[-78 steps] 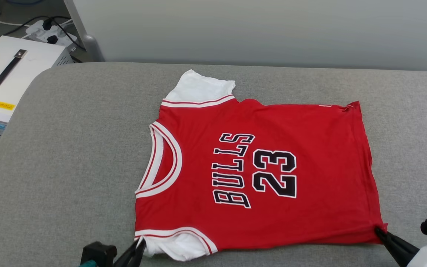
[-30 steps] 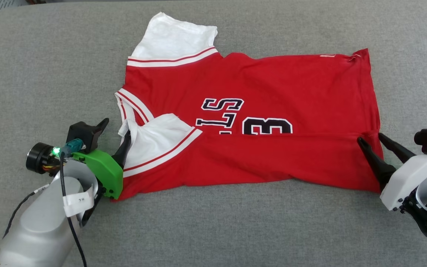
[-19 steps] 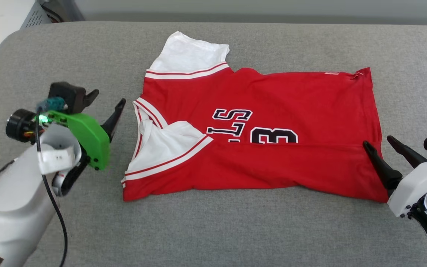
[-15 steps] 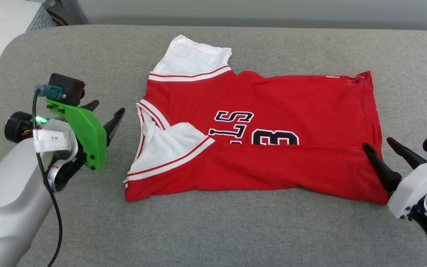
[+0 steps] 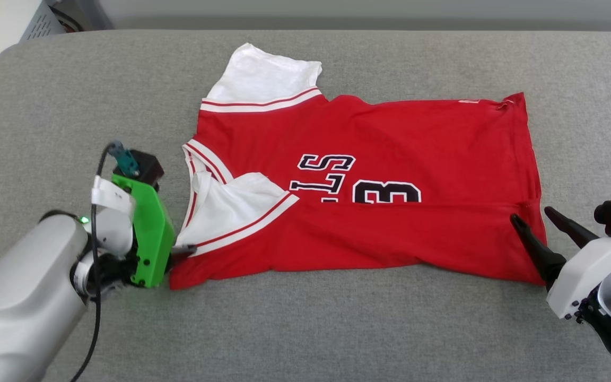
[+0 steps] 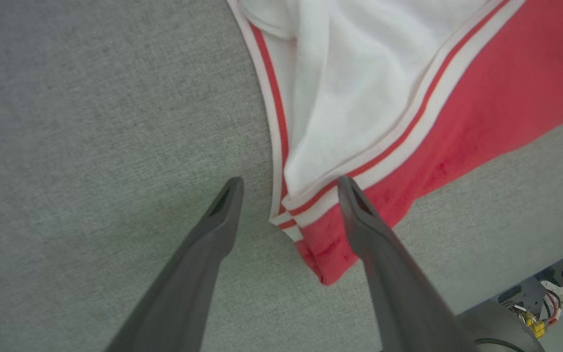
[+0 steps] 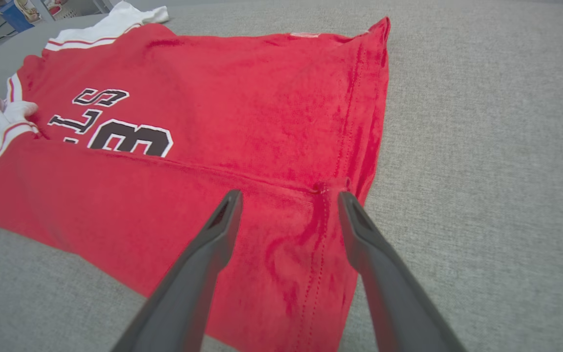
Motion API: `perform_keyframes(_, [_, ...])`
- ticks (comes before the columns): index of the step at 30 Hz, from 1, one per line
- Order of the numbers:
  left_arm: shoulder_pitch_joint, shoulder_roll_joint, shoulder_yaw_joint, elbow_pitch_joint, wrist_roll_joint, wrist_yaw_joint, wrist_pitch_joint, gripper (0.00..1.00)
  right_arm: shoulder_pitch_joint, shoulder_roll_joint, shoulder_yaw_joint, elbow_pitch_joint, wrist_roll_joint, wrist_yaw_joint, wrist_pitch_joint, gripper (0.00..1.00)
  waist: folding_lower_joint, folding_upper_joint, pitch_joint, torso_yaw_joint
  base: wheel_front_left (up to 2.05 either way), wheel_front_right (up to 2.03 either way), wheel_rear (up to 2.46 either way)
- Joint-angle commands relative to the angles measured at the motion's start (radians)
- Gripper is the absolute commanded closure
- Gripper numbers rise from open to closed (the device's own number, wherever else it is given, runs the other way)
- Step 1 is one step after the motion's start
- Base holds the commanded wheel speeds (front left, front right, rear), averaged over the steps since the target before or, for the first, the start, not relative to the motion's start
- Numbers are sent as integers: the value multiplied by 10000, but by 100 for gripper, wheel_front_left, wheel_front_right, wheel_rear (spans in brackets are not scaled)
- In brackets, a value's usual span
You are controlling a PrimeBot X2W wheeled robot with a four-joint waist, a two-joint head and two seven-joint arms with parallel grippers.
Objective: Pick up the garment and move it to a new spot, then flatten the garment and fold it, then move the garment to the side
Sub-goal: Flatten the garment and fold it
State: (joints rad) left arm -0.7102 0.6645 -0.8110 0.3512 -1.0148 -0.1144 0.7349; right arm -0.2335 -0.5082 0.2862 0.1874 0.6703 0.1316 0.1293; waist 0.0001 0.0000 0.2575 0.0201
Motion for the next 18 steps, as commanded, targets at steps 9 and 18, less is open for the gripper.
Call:
perform_keyframes(9, [922,-165,-880,477,127,-17,440,0,-351,81,126,186,-65,-9,-29,0,-1,0,377,-246,0,0,0])
perform_keyframes(18, [907,-199,-761,513,83,-119,-652,100,-964,-343,98,-112,-115,-9,200,0,-1,0,300,-226,0,0,0])
